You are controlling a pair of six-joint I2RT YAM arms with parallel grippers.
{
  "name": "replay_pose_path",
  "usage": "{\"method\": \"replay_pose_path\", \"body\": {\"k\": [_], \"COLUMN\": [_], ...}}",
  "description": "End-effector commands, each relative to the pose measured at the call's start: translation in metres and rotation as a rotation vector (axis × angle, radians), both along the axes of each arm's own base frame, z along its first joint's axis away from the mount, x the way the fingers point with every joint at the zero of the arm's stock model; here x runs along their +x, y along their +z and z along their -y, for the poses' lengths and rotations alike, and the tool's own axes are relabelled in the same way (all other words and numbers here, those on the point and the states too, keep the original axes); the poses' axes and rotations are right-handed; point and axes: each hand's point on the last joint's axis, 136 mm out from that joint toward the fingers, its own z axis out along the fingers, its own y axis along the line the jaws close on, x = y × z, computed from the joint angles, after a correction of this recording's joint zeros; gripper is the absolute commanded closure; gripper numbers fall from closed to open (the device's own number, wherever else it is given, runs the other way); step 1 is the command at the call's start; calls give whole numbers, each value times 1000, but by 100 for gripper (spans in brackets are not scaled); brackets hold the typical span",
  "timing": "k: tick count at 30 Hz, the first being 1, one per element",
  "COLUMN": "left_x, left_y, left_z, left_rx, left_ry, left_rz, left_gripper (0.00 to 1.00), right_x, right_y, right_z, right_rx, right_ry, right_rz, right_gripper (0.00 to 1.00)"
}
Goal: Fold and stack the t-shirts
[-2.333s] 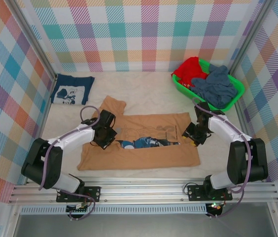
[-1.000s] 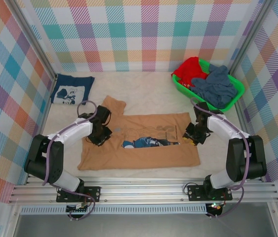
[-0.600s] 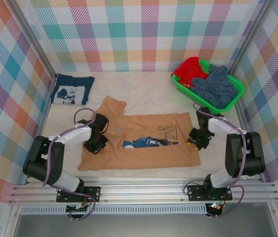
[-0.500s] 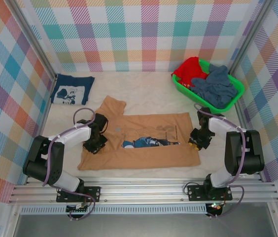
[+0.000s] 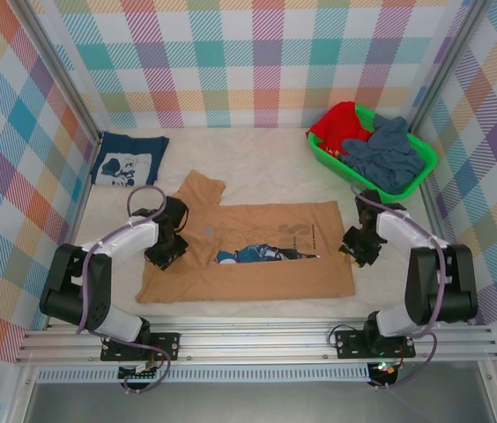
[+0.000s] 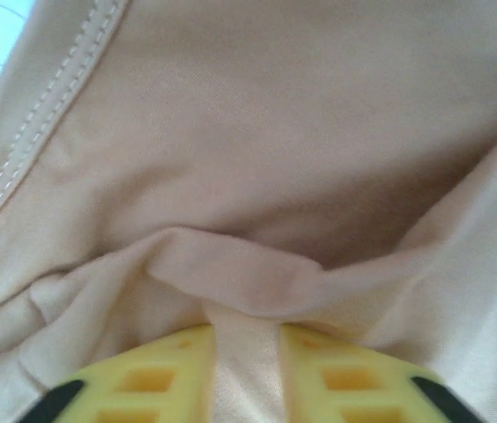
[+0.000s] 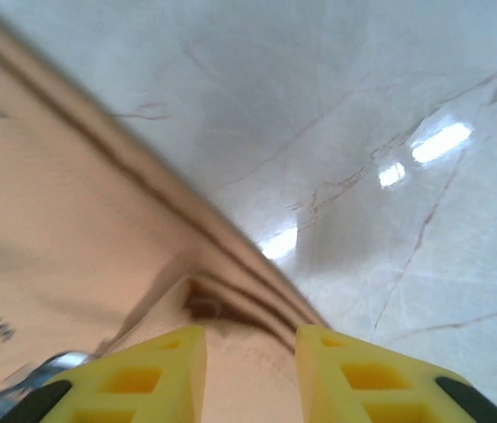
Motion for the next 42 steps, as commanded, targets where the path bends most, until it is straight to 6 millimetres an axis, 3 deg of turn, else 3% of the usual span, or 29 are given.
{"method": "replay_pose_path", "body": {"k": [1, 3, 6, 12, 16, 20, 26, 34, 37, 42], "left_x": [50, 73, 112, 197, 239, 265, 280, 277, 269, 229], "left_y": [66, 79, 83, 81, 79, 78, 71, 59, 63, 60], "left_z": [0, 8, 16, 18, 17, 21, 25, 25, 25, 12], "left_rx": [18, -1, -15, -63, -47, -58, -64, -69, -80, -51], "left_ry": [-66, -117, -165, -195, -241, -277, -297, -303, -287, -204], "left_rz": [206, 243, 274, 384, 417, 448, 437, 397, 384, 289], "left_gripper": [55, 52, 51, 58, 59, 59, 59, 58, 57, 57], "right_x": [35, 54, 91, 163, 185, 200, 204, 197, 196, 186], "right_y": [45, 50, 48, 33, 17, 6, -15, -29, -25, -26], "right_z": [-3, -4, -7, -12, -12, -15, -13, -23, -25, -25], "right_rx": [-47, -67, -77, -131, -167, -173, -196, -198, -209, -209], "right_ry": [94, 126, 146, 196, 206, 221, 221, 214, 225, 211], "right_rz": [175, 212, 269, 322, 292, 309, 250, 199, 207, 182], "right_gripper": [66, 64, 62, 63, 65, 65, 66, 68, 67, 65]}}
